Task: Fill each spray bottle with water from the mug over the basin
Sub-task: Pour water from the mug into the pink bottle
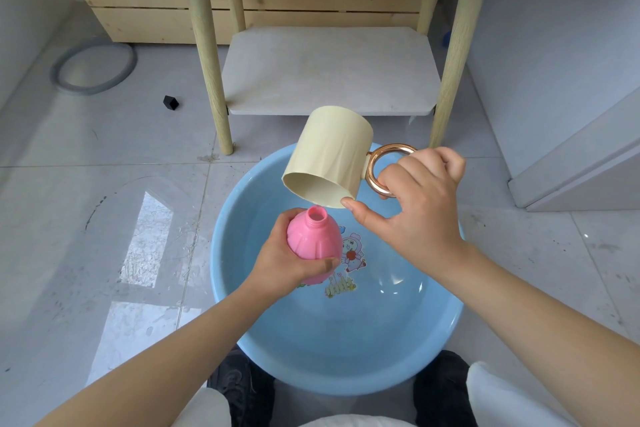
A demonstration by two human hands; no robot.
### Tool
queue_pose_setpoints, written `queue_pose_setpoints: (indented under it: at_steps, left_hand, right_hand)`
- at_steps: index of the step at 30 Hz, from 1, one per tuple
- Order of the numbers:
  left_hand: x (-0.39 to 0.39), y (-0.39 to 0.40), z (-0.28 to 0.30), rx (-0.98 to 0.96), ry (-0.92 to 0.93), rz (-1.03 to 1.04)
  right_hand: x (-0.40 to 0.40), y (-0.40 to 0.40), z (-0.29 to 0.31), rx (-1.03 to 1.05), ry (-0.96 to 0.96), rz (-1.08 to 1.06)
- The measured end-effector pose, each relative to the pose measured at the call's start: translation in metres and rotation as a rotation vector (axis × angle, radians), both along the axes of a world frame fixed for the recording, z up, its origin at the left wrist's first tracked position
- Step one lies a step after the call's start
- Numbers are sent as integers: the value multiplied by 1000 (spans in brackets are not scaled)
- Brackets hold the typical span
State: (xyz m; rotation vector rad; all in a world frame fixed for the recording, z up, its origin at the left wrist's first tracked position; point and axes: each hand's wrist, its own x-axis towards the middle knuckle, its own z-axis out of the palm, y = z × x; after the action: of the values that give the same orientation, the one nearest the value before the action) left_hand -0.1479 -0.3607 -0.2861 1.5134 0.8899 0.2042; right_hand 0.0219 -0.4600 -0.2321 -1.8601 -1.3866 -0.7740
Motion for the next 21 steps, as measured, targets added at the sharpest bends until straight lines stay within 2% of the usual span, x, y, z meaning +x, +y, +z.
queue_pose_setpoints:
  at_steps: [21]
  left_hand:
    - [1,1,-1,-16,-12,18]
  right_hand:
    - [0,2,3,25,-140,54]
